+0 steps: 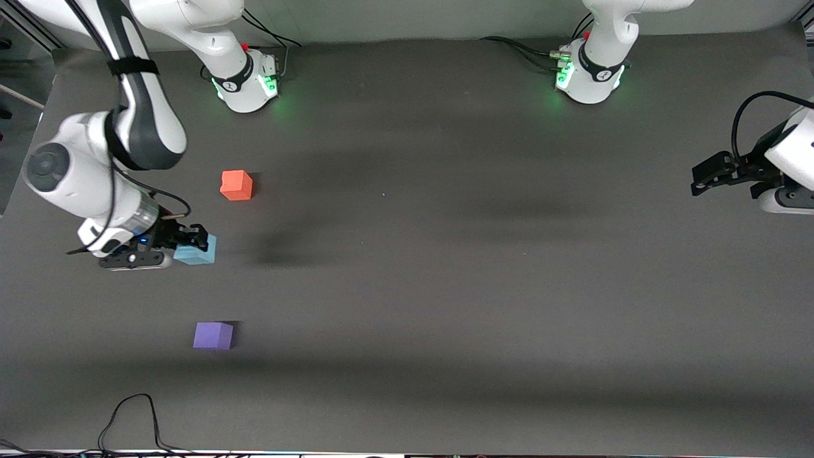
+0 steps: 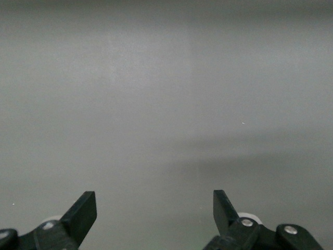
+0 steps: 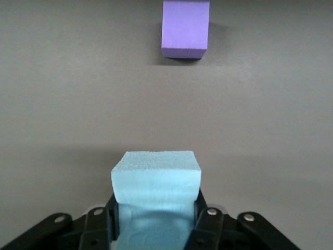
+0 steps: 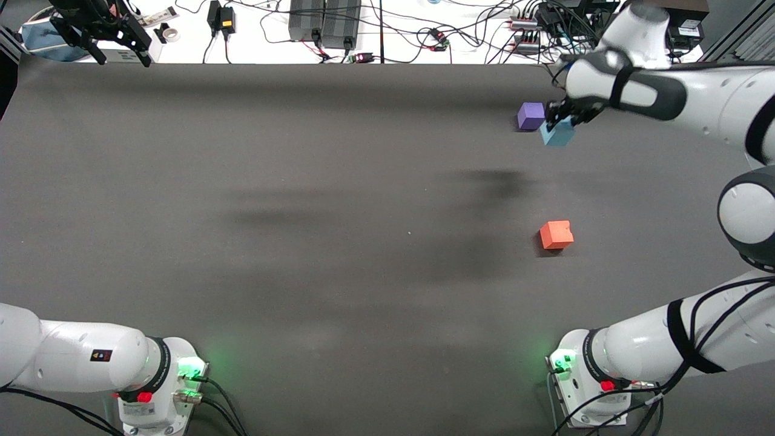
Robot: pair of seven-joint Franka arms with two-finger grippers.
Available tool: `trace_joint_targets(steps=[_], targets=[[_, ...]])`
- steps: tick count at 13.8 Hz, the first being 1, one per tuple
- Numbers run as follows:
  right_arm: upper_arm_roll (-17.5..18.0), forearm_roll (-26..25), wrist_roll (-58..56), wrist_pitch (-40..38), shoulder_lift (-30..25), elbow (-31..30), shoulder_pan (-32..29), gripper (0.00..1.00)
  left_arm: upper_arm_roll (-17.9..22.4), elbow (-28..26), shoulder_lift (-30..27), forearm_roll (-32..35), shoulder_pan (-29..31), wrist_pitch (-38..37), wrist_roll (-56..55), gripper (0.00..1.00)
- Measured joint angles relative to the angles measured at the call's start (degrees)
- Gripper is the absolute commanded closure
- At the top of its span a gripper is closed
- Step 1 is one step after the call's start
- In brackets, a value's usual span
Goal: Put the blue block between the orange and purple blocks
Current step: 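Carry the blue cube with the right gripper toward the orange cube, then set the blue cube between orange and purple cubes, release, withdraw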
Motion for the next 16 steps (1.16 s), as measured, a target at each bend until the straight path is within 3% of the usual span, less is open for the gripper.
trace_joint_targets(steps=[3, 6, 13, 14, 15, 16], targets=[[0.08, 0.01, 0.00, 9.79, 5.71, -4.53, 0.32, 0.75, 0.00, -0.01, 0.09, -0.01, 0.00, 0.24, 0.00, 0.00], [0.10, 0.01, 0.00, 13.12, 10.37, -4.52, 0.36, 0.75, 0.00, -0.01, 0.11, -0.01, 0.00, 0.41, 0.00, 0.00], [0.11, 0.01, 0.00, 15.13, 12.05, -4.52, 0.52, 0.66, 0.00, -0.02, 0.22, -0.02, 0.00, 0.66, 0.00, 0.00], [0.11, 0.01, 0.00, 15.55, 12.52, -4.57, 0.52, 0.47, 0.00, -0.03, 0.25, -0.02, 0.00, 0.80, 0.00, 0.00], [0.11, 0.01, 0.00, 16.09, 12.89, -4.63, 0.52, 0.07, 0.00, -0.03, 0.27, -0.02, 0.00, 0.88, 0.00, 0.00], [0.11, 0.01, 0.00, 16.34, 13.15, -4.64, 0.52, 0.00, 0.00, -0.03, 0.30, -0.02, 0.00, 0.91, 0.00, 0.00]])
